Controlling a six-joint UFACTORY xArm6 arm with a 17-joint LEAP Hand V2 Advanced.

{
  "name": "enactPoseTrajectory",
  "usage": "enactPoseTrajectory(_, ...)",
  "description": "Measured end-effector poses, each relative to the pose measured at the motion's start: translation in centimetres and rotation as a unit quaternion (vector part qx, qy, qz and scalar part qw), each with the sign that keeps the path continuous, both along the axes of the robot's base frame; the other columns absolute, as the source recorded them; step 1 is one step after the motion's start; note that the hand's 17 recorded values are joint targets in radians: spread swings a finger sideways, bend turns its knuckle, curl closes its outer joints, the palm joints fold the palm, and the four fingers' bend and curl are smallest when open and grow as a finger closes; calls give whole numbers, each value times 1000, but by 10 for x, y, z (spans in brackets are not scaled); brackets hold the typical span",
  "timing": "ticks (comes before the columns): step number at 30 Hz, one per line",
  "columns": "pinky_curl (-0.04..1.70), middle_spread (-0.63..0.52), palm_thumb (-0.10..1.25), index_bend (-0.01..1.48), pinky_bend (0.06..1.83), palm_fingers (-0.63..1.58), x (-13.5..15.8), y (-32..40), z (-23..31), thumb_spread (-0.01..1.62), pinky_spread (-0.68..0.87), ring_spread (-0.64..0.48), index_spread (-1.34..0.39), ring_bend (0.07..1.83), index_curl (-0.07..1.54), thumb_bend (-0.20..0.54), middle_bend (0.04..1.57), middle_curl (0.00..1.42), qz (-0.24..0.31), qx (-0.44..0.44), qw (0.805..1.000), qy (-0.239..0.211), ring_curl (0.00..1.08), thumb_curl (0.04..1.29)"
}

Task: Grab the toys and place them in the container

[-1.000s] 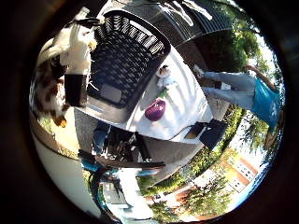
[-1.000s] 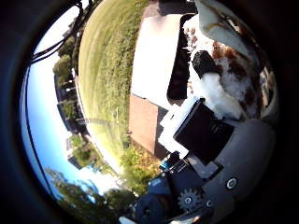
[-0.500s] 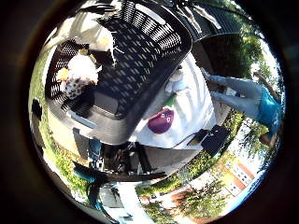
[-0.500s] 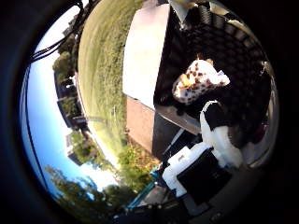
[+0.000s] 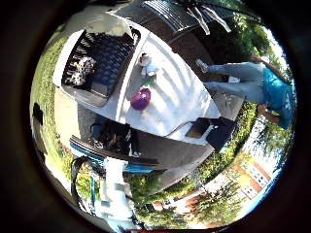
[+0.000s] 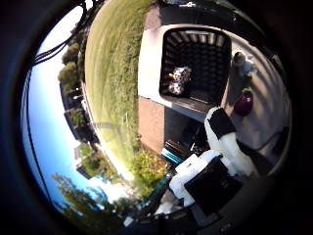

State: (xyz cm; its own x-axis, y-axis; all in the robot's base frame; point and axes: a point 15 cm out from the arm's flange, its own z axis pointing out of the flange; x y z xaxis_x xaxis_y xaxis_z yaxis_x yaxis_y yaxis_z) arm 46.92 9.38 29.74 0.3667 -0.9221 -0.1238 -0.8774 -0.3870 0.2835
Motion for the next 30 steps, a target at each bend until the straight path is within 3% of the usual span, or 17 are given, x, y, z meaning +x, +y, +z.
enactPoseTrajectory(7,310,96,743,162,676,20,-25,-94,-39,1136,473,285,-346,430,353,-25,179,355,-37,-7,998,50,288,502)
enactPoseTrajectory(13,280,81,759,177,619,31,-22,-132,-102,1139,459,274,-351,401,329,-21,173,344,-42,-23,998,46,291,498)
enactPoseTrajectory(17,267,69,764,180,598,46,-16,-144,-161,1138,453,271,-352,382,321,-24,169,335,-31,-36,998,39,293,494)
enactPoseTrajectory(24,253,56,766,178,572,58,-32,-133,-261,1138,449,270,-345,364,310,-25,165,320,-17,-37,995,94,300,489)
enactPoseTrajectory(30,243,53,777,184,547,52,-47,-118,-313,1130,449,270,-348,341,308,-24,163,313,11,-47,991,127,301,487)
